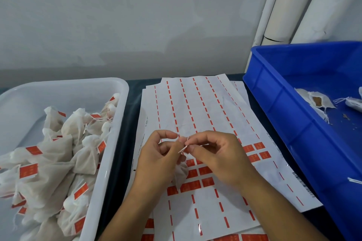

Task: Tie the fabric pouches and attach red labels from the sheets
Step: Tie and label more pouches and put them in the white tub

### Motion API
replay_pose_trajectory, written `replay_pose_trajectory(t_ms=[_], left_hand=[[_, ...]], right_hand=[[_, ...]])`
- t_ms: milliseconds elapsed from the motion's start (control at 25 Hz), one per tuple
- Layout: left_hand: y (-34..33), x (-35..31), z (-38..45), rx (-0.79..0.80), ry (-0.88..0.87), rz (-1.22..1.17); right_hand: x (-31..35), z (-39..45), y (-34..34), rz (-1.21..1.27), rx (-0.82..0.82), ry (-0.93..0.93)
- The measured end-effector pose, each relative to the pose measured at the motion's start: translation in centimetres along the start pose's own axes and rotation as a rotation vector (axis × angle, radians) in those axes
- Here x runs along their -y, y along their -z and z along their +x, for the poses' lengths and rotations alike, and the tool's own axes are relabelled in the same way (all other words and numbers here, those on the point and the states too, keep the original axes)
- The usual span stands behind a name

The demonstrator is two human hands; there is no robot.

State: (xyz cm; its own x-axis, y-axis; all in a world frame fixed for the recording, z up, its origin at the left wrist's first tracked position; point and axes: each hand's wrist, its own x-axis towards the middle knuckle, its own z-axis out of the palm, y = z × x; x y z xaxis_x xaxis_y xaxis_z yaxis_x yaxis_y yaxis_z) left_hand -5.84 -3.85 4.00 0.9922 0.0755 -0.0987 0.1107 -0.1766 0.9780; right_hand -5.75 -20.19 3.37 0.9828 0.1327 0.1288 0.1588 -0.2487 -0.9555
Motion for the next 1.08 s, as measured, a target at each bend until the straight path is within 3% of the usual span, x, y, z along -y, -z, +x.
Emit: replay_pose_trajectory(t_ms=[360, 760, 840, 1080], left_hand=[[0.3, 0.0, -0.3, 0.215, -0.088, 0.017], [1.4, 0.3, -0.2, 0.428, -0.151, -0.073], [1.6, 0.4, -0.1, 0.414, -0.181, -0.032], [1.5, 0.6, 0.3, 0.15, -0.208, 0.199]], right_hand=[[0.2, 0.4, 0.1, 0.31, -0.107, -0.309], [0.3, 0.7, 0.7, 0.573, -0.151, -0.395], [0.4, 0.6, 0.6, 0.574, -0.151, -0.396], [0.7, 0.5, 0.6, 0.598, -0.137, -0.406]])
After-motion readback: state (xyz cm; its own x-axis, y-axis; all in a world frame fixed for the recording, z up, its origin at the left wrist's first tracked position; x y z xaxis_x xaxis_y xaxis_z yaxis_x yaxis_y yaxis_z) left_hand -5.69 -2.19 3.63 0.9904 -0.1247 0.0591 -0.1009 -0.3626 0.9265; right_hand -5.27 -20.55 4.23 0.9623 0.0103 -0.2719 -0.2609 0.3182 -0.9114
